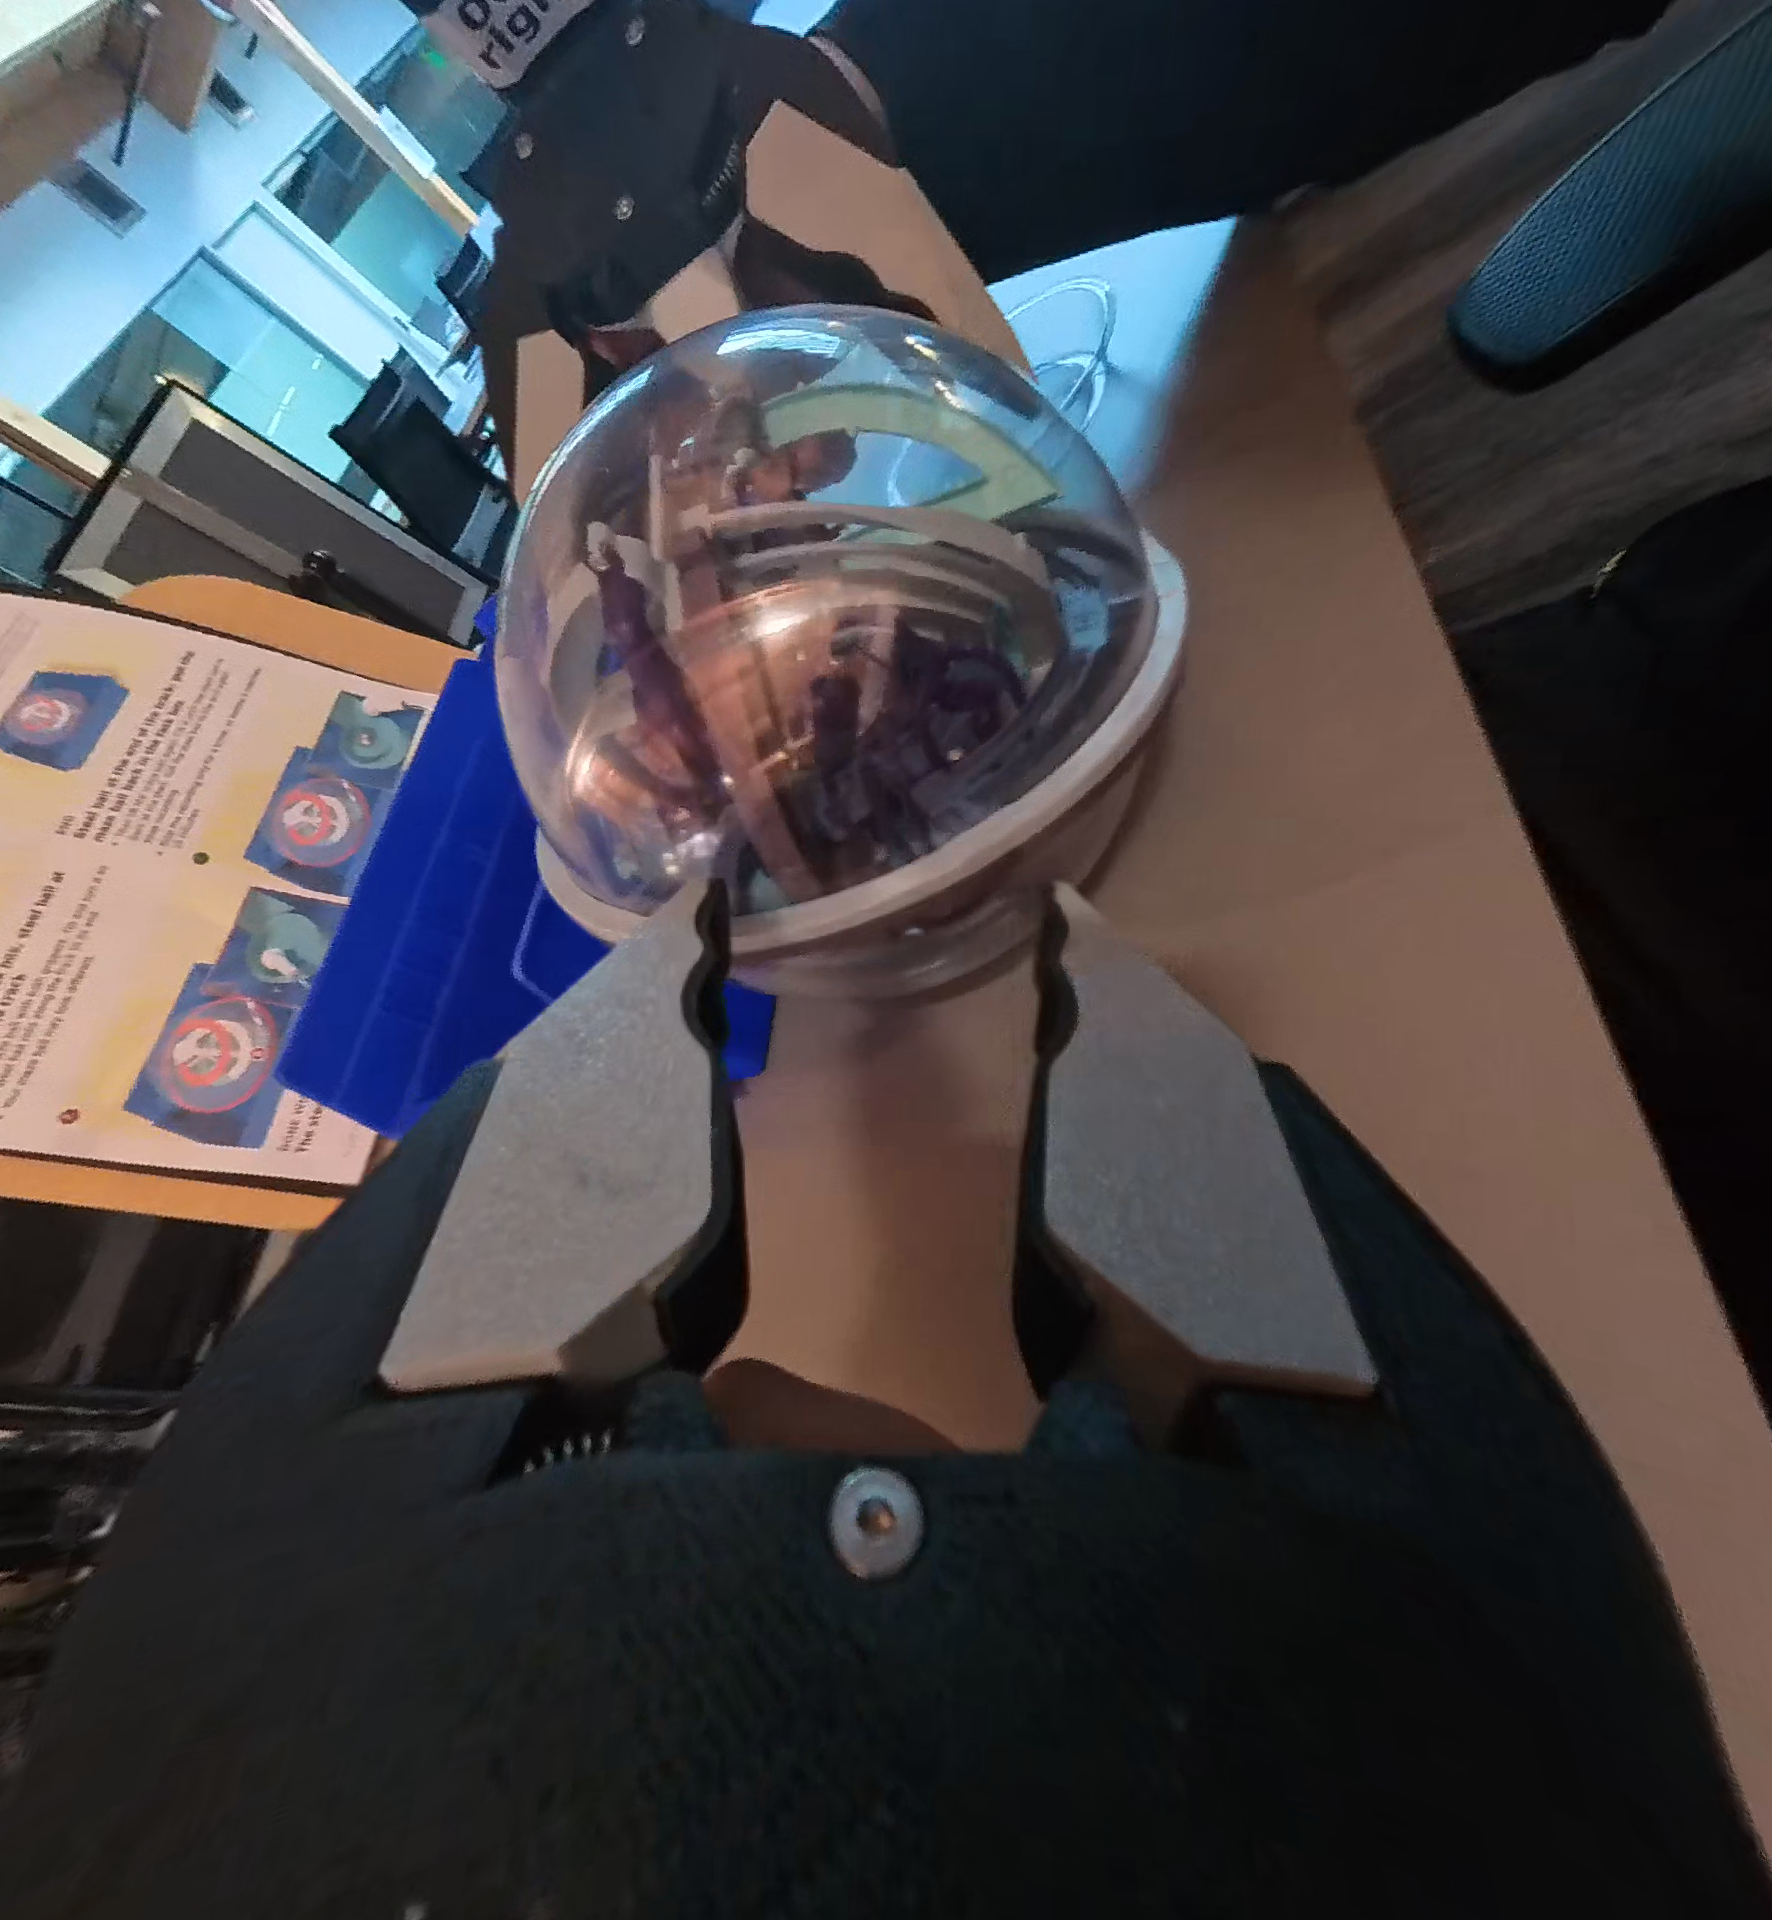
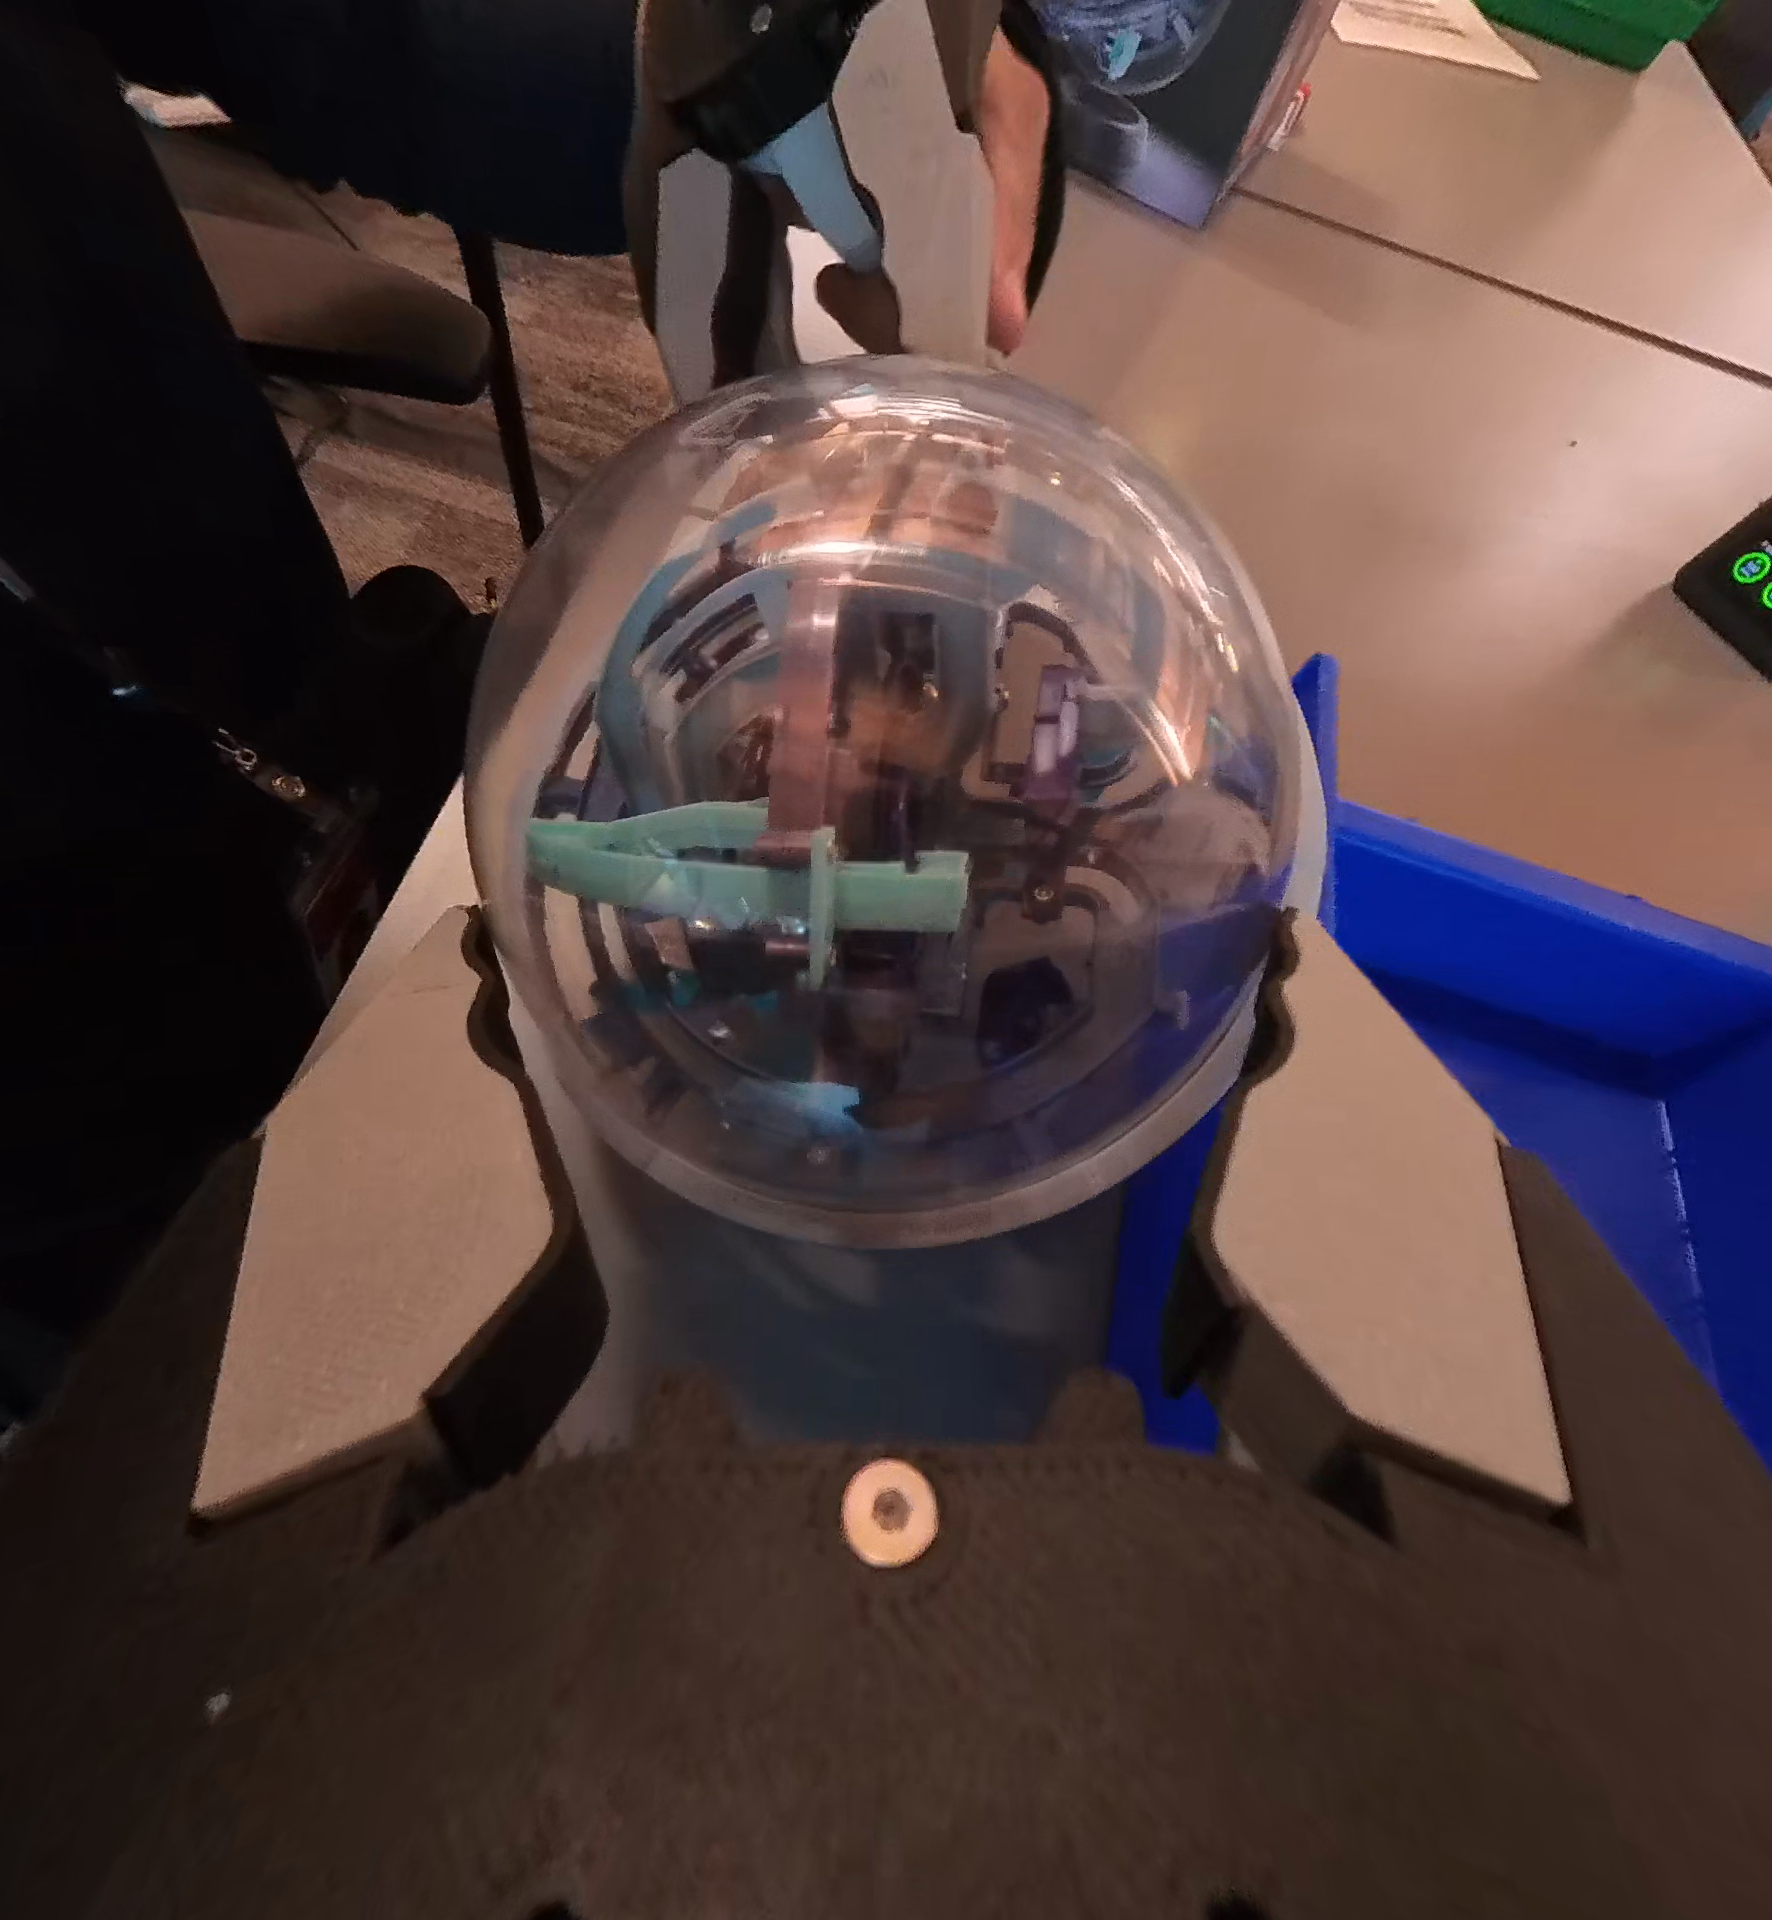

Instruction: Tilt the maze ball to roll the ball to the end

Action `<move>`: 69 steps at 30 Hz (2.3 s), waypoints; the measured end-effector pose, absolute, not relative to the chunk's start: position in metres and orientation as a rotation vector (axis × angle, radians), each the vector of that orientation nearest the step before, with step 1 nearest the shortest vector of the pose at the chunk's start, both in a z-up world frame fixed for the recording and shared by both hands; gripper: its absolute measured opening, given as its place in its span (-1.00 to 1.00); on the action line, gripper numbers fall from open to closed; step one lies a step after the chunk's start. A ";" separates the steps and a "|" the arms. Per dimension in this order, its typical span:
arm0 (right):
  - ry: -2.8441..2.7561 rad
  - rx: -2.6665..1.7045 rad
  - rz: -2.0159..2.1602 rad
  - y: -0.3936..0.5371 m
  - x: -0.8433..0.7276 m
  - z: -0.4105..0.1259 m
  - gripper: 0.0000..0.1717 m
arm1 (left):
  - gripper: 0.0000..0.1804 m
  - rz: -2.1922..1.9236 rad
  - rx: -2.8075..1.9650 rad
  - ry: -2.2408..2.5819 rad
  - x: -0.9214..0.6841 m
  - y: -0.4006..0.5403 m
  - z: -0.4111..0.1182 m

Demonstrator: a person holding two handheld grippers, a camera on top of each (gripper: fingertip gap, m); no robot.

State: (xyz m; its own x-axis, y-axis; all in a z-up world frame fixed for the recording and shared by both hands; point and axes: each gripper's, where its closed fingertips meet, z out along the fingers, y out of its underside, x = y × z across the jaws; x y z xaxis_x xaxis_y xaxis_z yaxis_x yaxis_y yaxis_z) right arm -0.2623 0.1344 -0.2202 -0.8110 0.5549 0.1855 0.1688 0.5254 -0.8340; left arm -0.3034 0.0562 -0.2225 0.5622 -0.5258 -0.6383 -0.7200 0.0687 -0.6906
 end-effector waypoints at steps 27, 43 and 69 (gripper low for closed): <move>-2.556 -0.571 1.139 0.134 -0.267 -0.217 0.59 | -0.26 0.041 -1.596 1.030 -0.309 0.036 -0.231; -2.646 -0.492 1.018 0.128 -0.267 -0.218 0.58 | -0.11 0.113 -1.585 1.116 -0.316 0.053 -0.237; -2.678 -0.459 1.067 0.125 -0.277 -0.216 0.67 | -0.11 0.162 -1.556 0.996 -0.320 0.070 -0.247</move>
State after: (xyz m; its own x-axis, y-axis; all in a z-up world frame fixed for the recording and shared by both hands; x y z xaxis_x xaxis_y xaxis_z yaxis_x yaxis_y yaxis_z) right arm -0.2765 0.1254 -0.2158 -0.9264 0.3658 0.0892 0.2042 0.6871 -0.6973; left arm -0.3204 0.0699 -0.2469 0.6211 -0.4931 -0.6092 -0.6604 0.0894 -0.7456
